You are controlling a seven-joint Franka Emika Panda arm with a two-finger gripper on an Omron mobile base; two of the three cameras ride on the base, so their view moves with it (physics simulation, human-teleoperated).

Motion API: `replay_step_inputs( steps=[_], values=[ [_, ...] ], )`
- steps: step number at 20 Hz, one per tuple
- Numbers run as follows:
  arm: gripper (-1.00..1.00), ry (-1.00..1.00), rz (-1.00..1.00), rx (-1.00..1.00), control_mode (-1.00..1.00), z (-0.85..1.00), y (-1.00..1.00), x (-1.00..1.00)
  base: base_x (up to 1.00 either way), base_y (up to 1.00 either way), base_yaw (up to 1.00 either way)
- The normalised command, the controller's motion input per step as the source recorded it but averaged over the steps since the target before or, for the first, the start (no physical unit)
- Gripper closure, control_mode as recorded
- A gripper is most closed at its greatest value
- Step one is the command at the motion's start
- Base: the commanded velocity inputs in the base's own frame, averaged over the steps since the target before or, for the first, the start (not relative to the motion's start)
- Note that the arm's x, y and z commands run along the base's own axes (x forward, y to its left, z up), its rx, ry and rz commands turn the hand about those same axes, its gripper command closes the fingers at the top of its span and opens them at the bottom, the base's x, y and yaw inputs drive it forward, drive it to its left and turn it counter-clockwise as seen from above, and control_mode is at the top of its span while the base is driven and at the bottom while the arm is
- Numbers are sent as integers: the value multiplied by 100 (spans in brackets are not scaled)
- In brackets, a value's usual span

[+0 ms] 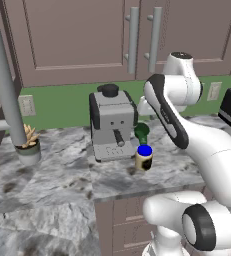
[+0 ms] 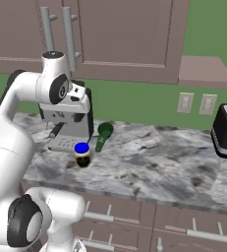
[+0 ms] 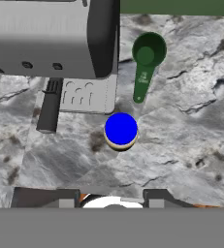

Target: Pick the pan from the cabinet and place it on the stove. Then turn on the stove burner for the pan.

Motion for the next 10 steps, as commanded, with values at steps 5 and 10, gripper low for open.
replay_step_inputs(
  steps=[5,10],
  values=[
    [-100,-4,0,0,-100,-1,0,-9,0,0,0],
    [-100,-14,0,0,-100,4,0,-18,0,0,0]
  ],
)
